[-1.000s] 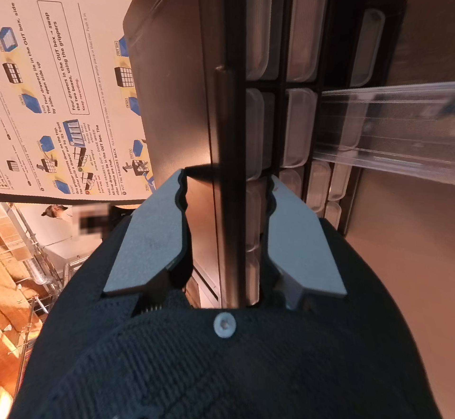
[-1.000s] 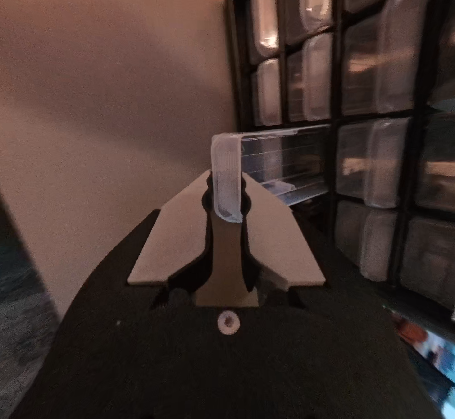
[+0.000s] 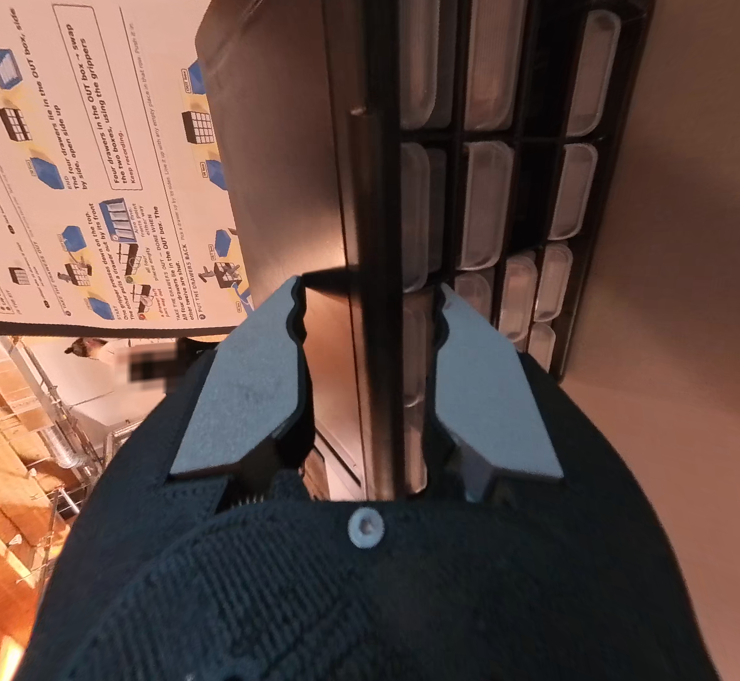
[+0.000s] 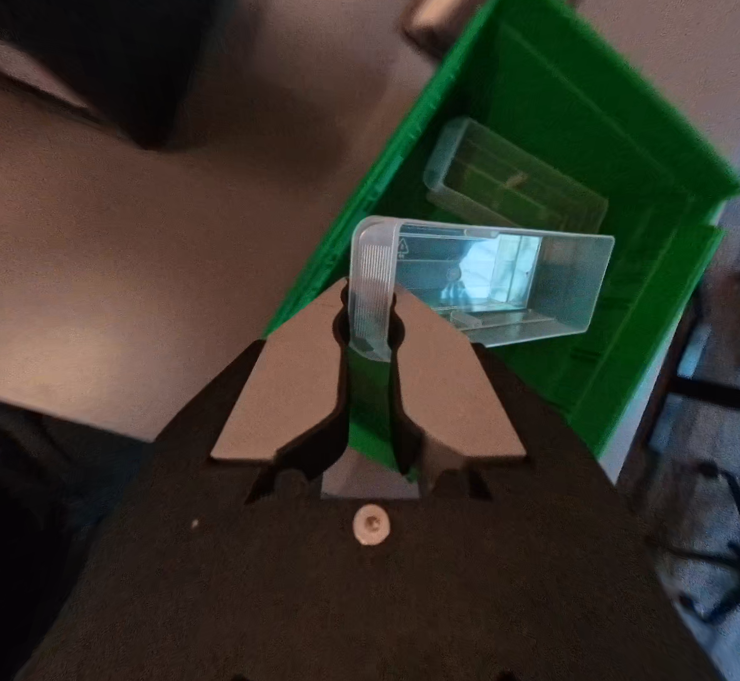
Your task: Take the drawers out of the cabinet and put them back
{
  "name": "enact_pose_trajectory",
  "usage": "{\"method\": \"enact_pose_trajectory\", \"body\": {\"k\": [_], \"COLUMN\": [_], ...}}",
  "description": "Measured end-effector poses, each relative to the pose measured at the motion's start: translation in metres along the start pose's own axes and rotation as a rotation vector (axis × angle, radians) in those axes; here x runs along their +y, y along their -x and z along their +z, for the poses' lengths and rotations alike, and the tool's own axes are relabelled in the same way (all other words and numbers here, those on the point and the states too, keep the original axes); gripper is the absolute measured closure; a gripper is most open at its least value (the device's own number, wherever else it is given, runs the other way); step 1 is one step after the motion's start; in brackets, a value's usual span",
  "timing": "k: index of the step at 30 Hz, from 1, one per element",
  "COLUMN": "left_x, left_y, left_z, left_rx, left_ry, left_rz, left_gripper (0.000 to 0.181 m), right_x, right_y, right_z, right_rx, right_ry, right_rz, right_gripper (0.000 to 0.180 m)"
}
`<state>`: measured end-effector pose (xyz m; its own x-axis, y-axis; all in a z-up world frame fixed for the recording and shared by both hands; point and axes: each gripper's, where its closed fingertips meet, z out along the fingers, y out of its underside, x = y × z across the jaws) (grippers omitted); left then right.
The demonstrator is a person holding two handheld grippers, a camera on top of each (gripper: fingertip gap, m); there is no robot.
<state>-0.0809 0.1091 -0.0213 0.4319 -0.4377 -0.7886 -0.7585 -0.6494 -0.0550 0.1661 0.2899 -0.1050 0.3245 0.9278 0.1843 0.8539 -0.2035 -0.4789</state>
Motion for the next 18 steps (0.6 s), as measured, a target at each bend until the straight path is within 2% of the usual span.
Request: {"method": "enact_pose_trajectory", "body": {"k": [4,7,9,11,18], "left_x": [0.0,0.0,0.0,0.0,0.0], "left_y": [0.001,0.0,0.0,0.0,0.0], "left_z": [0.0,0.0,0.0,0.0,0.0], "left_rx": [0.008,0.007,0.001,-0.005,-0.013], "left_ry": [-0.004,-0.025,-0.034,-0.043,-0.025], "left_rz": [0.004,-0.009,-0.009,-0.004,-0.004], "left_gripper": [0.12,0.12,0.12,0.119,0.119], "right_x": [-0.001,-0.008,-0.013,-0.022,0.013], "right_y": [-0.031,-0.04,-0.038,-0.023,-0.011], "right_z": [0.059,0.088,0.091,0.085,0.074], "right_rx": [0.094,0.145,0.135,0.046,-0.123], "right_ry": [0.142,0.176,0.165,0.095,0.229], "right_rz": [0.109,0.087,0.097,0.117,0.199], "right_gripper": [0.167,0.16,0.16,0.163,0.167]}}
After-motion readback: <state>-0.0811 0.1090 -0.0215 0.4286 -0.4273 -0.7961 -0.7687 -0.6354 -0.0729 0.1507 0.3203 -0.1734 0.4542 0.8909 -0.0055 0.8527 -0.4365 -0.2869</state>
